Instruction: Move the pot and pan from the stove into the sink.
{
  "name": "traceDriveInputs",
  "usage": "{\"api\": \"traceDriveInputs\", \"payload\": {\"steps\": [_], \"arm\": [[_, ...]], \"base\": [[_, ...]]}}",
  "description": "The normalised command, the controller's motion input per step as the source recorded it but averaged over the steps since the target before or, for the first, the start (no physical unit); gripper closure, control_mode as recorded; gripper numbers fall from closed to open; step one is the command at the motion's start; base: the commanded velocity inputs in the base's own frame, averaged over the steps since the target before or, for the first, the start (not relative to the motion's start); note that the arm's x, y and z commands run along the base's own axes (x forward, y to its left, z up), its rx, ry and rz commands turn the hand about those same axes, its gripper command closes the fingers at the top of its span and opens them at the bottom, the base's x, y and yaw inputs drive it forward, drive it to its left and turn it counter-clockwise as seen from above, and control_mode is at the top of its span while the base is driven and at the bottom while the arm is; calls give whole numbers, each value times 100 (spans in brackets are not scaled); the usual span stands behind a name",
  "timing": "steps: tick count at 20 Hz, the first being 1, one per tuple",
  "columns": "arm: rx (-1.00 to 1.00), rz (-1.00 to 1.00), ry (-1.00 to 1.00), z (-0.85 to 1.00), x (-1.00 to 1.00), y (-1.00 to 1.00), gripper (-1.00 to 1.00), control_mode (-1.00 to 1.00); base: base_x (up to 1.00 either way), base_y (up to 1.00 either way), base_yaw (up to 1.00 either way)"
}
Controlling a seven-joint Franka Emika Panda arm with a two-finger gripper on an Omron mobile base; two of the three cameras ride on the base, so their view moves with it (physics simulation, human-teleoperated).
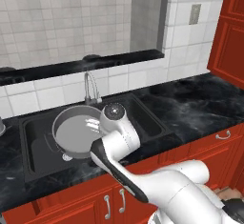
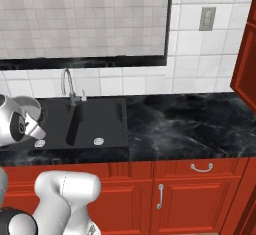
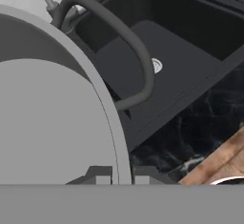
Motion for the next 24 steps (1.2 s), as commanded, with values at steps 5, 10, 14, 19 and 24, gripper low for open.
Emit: {"api": "traceDriveInputs", "payload": {"steps": [5,10,14,19,24], "arm": [[-2,0,-3,-31,36,9,100,-100],[0,0,0,-17,44,21,100,-100],[0,0,0,-8,43,27,100,-100],[0,0,0,-8,41,32,100,-100],[-1,0,0,-9,30,23,100,-100]], "base": [[0,0,0],[0,0,0],[0,0,0],[0,0,0],[0,0,0]]}}
